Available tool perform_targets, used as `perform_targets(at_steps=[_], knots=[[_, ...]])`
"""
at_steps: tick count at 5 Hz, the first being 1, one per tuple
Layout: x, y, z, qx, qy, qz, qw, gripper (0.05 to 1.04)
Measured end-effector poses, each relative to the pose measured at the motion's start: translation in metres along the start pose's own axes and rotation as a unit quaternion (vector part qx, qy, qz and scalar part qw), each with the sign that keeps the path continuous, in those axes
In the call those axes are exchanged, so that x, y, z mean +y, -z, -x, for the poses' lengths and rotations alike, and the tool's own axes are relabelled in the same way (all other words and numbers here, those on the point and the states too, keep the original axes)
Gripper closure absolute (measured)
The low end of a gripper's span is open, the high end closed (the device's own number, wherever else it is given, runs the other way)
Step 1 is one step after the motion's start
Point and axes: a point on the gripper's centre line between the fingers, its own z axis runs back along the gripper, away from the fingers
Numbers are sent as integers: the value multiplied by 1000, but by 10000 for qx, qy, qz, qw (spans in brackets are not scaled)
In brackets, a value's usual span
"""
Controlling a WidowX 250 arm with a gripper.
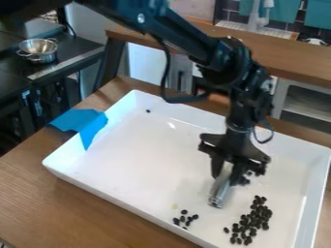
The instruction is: Sweep into pile
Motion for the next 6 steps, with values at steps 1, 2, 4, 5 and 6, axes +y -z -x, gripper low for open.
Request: perform_targets(at_steps=[1, 2, 4, 5, 6], knots=[[-21, -2, 5, -61, 126, 45, 9999, 722], [-39, -3, 6, -118, 218, 98, 9996, 722], [-31, -12, 7, -85, 229, 261, 9994, 722], [2, -54, -9, -240, 29, 617, 9978, 722], [47, -74, -18, -348, -172, 777, 9962, 722]])
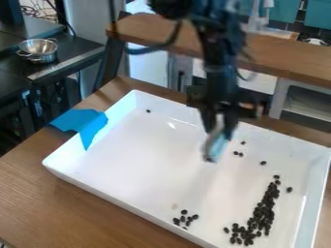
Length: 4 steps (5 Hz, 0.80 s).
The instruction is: Sweep into pile
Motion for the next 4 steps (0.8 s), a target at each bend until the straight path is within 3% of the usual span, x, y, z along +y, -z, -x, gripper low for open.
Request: perform_targets(at_steps=[1, 2, 3, 4], knots=[[21, 2, 5, 66, 116, -170, 9998, 722], [46, 12, 17, 217, 58, -497, 9985, 722], [65, 35, 39, 207, 75, -918, 9955, 722], [66, 51, 58, 127, 322, -1139, 9929, 722]])
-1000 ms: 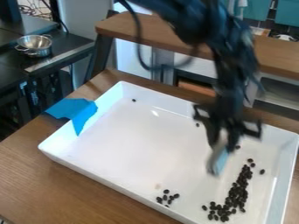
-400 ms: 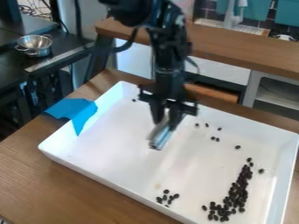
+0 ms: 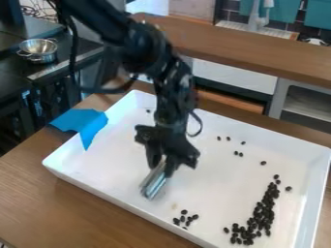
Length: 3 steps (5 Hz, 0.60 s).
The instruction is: Sweep into pile
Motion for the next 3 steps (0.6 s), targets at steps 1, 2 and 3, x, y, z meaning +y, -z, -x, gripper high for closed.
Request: perform_targets(at_steps=[1, 2, 3], knots=[[-2, 8, 14, 83, 80, -43, 9999, 722], [-7, 0, 16, -33, 81, -45, 10000, 722], [-19, 0, 20, -35, 96, -61, 9999, 722]])
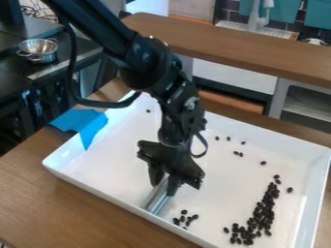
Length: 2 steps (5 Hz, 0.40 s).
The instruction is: Sweep into pile
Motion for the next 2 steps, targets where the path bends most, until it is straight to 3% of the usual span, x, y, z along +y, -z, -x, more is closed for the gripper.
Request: perform_targets(at_steps=[2], knots=[[-26, -2, 3, 22, -100, -40, 9999, 722]])
